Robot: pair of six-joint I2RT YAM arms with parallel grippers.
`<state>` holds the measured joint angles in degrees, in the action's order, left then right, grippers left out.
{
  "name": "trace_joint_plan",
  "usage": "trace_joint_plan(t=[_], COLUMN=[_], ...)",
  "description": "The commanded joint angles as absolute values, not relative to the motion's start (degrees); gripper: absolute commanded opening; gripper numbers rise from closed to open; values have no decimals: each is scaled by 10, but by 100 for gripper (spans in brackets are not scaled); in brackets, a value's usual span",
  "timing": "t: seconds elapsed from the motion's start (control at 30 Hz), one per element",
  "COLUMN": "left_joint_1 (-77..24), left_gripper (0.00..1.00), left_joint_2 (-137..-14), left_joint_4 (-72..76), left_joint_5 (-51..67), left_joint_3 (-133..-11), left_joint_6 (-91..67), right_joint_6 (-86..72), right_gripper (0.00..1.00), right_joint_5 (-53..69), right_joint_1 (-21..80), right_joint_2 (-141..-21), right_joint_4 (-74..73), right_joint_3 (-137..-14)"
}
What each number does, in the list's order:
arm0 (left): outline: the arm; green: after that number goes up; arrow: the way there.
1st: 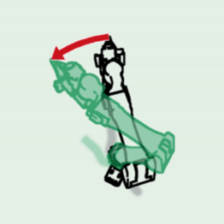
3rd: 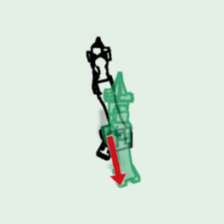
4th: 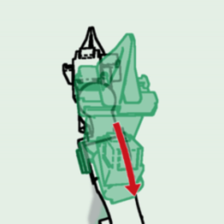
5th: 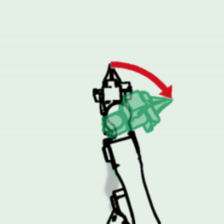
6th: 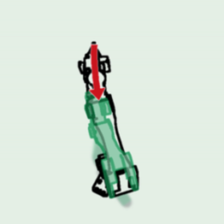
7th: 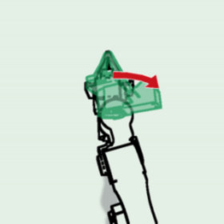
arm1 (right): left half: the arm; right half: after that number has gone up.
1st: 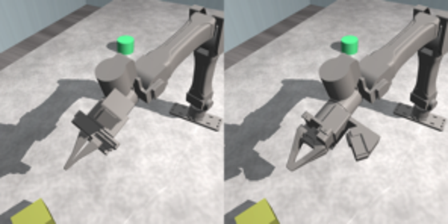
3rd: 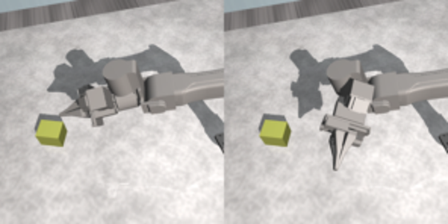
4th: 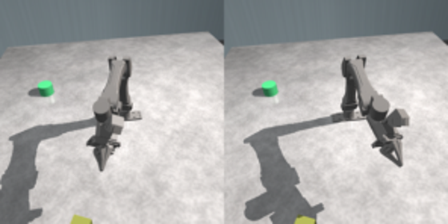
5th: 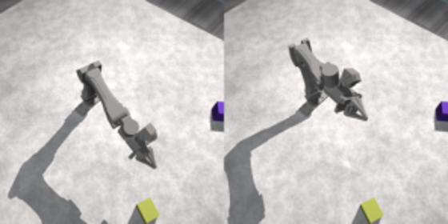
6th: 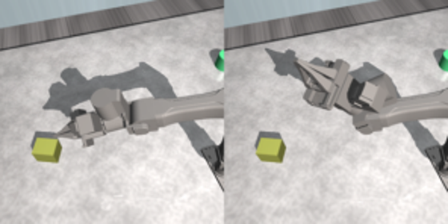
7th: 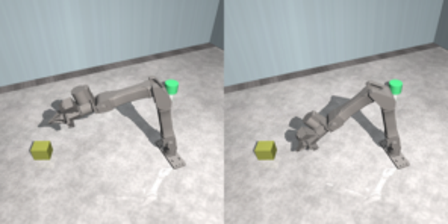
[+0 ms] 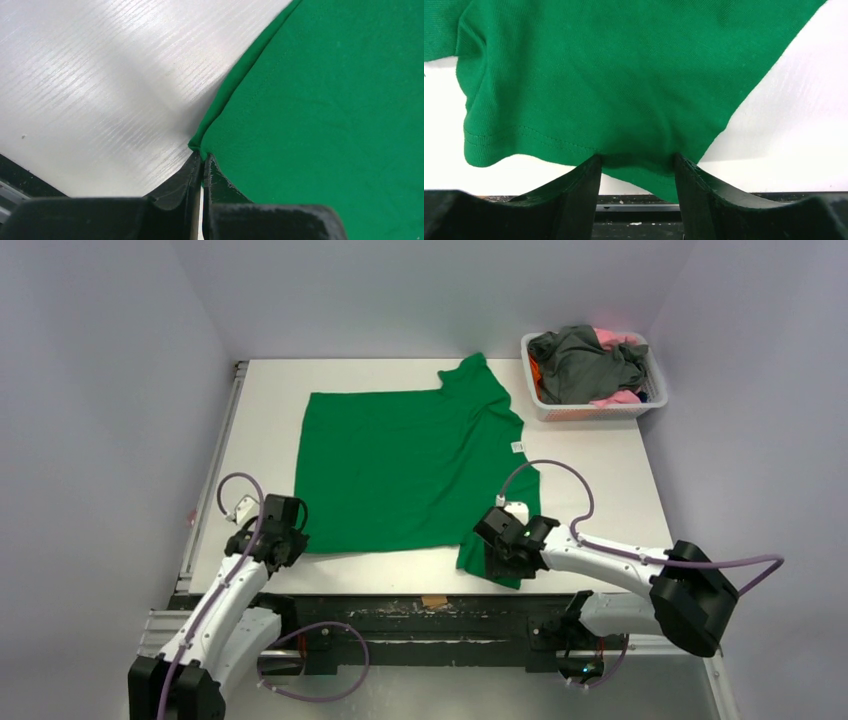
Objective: Fold and stack the t-shirts
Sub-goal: Grab the side of the flattened tshirt closest away from the robot with both arms
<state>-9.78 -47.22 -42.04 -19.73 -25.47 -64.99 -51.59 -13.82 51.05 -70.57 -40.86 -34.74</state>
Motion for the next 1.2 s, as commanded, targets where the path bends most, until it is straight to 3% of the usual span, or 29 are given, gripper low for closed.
trace_joint_plan(t=[0.0, 0.17, 0.37, 0.53, 0.73, 0.97, 1.17], left_joint_1=[-98, -98, -98, -98, -98, -98, -97], left_gripper=[0, 0, 0, 0, 0, 0, 0], left_joint_2=[-417, -362, -323, -268, -230, -283, -379], left_joint_4=[-482, -522, -570, -628, -637, -556, -497], left_joint_5=[-208, -214, -211, -222, -222, -204, -217], left_joint_3=[-257, -251, -252, -259, -266, -286, -321], left_joint_6=[-677, -683, -689, -693, -687, -664, -660], right_joint_6=[-542, -560, -576, -598, -591, -550, -476], right_gripper=[50, 23, 0, 0, 0, 0, 0], right_joint_5=[-130, -130, -94, -56, -63, -193, -197], right_joint_1=[513, 519, 575, 641, 649, 623, 533], right_joint_2=[-730, -706, -643, -633, -606, -617, -622], right_joint_4=[-387, -420, -498, -543, -540, -555, -497], right_joint_3=[-326, -318, -335, -345, -387, -485, -529])
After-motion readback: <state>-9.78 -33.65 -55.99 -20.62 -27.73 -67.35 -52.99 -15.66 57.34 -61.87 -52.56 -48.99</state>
